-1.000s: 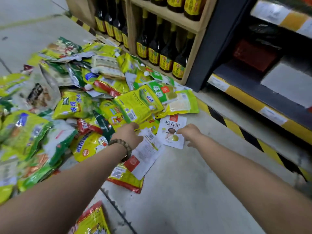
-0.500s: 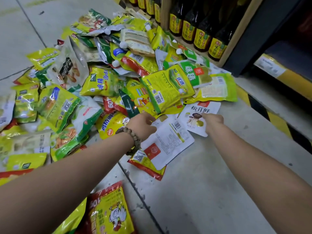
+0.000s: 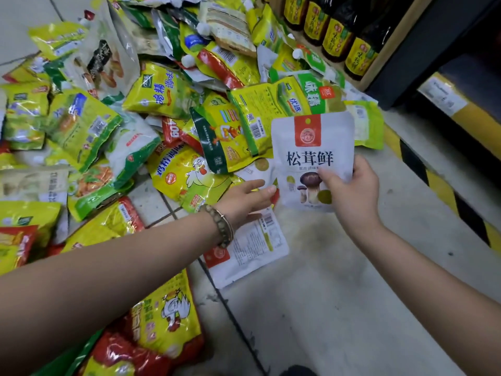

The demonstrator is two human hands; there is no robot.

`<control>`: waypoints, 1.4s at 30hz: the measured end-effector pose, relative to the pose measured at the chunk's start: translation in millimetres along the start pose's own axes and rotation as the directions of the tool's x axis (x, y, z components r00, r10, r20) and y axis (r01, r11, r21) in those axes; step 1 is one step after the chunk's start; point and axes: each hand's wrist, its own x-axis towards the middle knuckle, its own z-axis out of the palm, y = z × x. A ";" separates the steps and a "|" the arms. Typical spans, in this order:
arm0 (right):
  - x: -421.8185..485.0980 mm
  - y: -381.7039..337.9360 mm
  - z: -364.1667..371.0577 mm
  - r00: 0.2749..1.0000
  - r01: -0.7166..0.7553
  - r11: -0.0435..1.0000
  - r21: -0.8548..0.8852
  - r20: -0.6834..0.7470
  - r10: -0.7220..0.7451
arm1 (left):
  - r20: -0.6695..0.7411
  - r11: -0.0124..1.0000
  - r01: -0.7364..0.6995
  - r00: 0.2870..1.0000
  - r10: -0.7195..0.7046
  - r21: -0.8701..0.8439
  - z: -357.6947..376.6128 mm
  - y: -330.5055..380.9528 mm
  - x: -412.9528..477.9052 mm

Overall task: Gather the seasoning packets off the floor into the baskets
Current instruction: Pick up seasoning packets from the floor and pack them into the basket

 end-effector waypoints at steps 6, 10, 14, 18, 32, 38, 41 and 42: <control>-10.7 -7.1 32.5 0.885 0.000 1.000 0.031 0.466 -0.014 | -0.040 0.962 -0.137 0.991 0.131 -0.238 -11.5 1.9 -12.9; -11.4 14.9 59.7 0.825 0.003 0.989 -0.145 0.559 0.079 | -0.361 0.983 -0.097 0.932 0.034 -0.157 -50.0 -16.8 -18.8; -16.6 34.4 82.7 0.445 0.825 0.360 -0.435 0.894 0.060 | -0.573 0.985 -0.065 0.819 -0.038 -0.159 -97.5 -31.2 -32.2; -33.1 49.5 102.8 0.399 0.899 0.143 -0.414 0.909 0.120 | -0.646 0.974 -0.054 0.756 -0.104 -0.220 -122.3 -39.2 -47.4; 0.6 30.9 49.3 0.743 -0.235 0.965 -0.120 0.617 0.258 | -0.546 0.990 -0.025 0.836 -0.057 -0.141 -122.4 -40.8 -57.3; -42.3 17.9 82.7 0.758 -0.405 0.914 -0.027 0.550 0.352 | -0.410 0.971 -0.012 0.908 -0.090 -0.239 -89.4 -36.0 -50.8; -59.3 11.9 97.1 0.736 -0.454 0.891 0.002 0.565 0.373 | -0.379 0.962 -0.018 0.921 -0.091 -0.274 -83.8 -37.9 -50.3; -64.2 9.6 101.9 0.735 -0.463 0.886 0.008 0.562 0.379 | -0.396 0.967 -0.011 0.914 -0.093 -0.253 -84.0 -37.9 -50.7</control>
